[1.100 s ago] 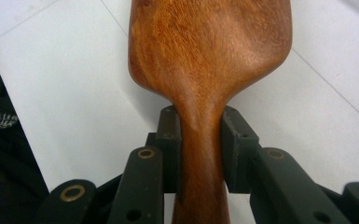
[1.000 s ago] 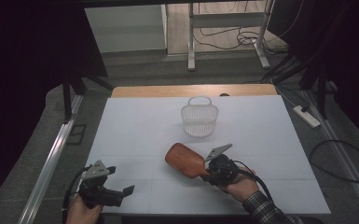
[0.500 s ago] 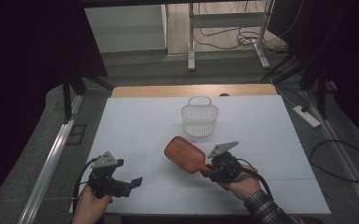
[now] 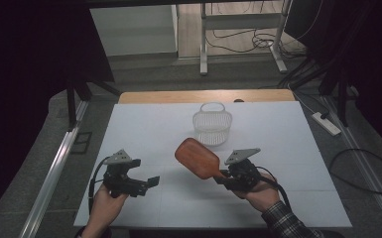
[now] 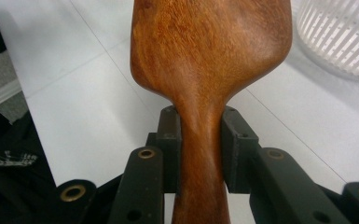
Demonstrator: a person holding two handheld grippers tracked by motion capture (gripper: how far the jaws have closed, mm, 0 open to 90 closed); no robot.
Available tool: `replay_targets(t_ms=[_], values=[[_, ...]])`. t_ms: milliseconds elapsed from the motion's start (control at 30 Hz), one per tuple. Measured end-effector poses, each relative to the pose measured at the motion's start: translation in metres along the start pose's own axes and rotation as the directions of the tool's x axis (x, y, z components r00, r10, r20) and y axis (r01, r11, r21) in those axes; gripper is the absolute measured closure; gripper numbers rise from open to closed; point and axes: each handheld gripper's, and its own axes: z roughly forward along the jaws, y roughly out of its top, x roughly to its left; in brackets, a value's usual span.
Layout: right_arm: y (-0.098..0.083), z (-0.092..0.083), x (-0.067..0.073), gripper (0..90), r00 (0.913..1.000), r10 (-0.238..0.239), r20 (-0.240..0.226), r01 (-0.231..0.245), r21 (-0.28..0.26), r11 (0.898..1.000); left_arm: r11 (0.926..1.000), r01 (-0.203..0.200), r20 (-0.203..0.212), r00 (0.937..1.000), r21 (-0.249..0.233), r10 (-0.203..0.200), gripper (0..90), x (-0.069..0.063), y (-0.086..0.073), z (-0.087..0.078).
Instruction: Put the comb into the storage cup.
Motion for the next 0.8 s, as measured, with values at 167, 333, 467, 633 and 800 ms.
replay_targets(t_ms=[167, 333, 467, 633, 800], values=[[0.002, -0.004, 0.000, 72.0, 1.0000, 0.006, -0.003, -0.007, -0.031, 1.000, 1.0000, 0.003, 0.025, 0.9997, 0.009, -0.004, 0.0, -0.002, 0.007, 0.008], [0.003, -0.007, 0.000, 72.0, 0.9999, 0.011, -0.010, -0.011, -0.057, 0.998, 0.9997, 0.023, 0.056, 0.9982, 0.003, -0.023, 0.0, -0.004, 0.017, 0.017], [0.004, -0.009, 0.002, 72.0, 0.9998, 0.011, -0.019, -0.012, -0.068, 0.998, 0.9993, 0.035, 0.082, 0.9960, -0.011, -0.034, 0.0, -0.003, 0.020, 0.021], [0.004, -0.010, 0.003, 72.0, 0.9997, 0.013, -0.019, -0.015, -0.081, 0.997, 0.9978, 0.063, 0.118, 0.9913, -0.022, -0.060, 0.0, 0.000, 0.024, 0.027], [0.005, -0.011, 0.004, 72.0, 0.9994, 0.019, -0.028, -0.021, -0.099, 0.995, 0.9959, 0.086, 0.149, 0.9855, -0.029, -0.081, 0.0, 0.001, 0.029, 0.033]])
